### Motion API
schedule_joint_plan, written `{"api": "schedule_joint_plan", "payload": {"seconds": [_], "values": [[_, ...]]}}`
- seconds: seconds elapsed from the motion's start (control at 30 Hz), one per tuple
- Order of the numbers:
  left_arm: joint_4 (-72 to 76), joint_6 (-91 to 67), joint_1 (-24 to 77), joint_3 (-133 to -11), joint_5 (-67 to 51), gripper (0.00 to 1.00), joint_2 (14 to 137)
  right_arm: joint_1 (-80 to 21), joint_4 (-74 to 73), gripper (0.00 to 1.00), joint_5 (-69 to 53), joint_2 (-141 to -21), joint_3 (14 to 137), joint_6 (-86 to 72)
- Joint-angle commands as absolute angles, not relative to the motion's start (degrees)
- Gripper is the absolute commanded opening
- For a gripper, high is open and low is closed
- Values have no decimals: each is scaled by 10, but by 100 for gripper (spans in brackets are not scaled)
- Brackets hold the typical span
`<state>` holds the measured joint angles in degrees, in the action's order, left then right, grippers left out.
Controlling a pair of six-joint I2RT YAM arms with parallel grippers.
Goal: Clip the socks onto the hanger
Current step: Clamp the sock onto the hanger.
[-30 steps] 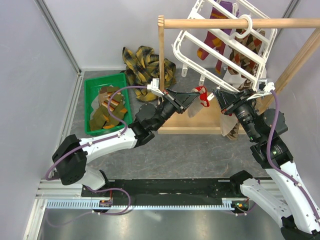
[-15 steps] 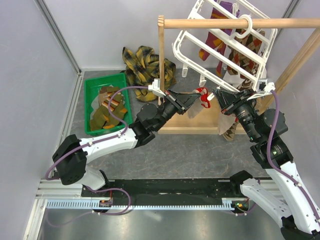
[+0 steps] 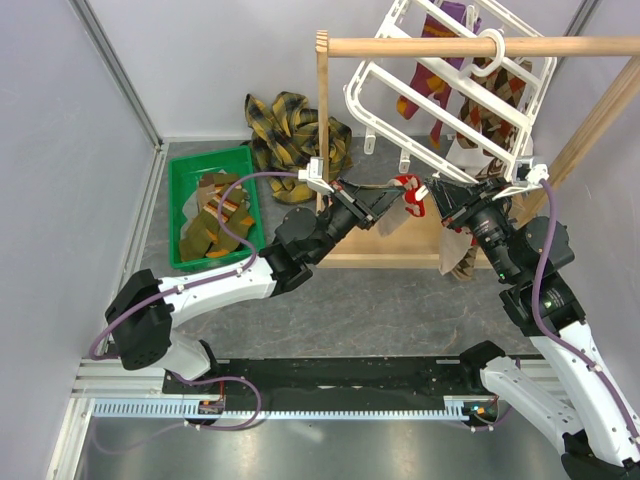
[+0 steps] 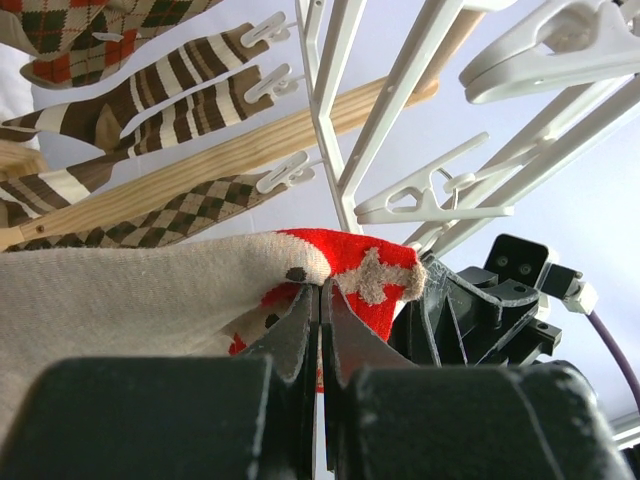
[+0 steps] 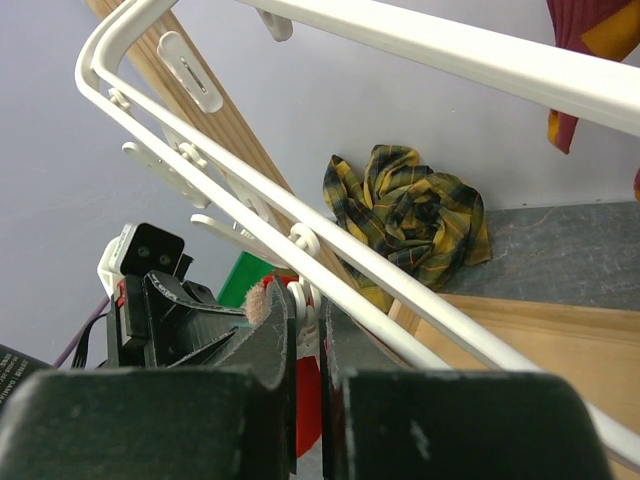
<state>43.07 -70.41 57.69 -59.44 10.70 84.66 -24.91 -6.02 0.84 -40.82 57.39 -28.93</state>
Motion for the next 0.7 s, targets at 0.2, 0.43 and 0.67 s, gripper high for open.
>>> {"api": "schedule_joint_plan", "payload": {"seconds": [0.2, 0.43, 0.67], "values": [[432, -661, 593, -631, 140, 2, 840, -247, -23, 0, 6, -412, 570, -282], [432, -654, 598, -638, 143, 2, 838, -247, -25, 0, 4, -410, 567, -281], [428, -649, 601, -643, 145, 2, 842, -246, -26, 0, 4, -407, 566, -281]]}}
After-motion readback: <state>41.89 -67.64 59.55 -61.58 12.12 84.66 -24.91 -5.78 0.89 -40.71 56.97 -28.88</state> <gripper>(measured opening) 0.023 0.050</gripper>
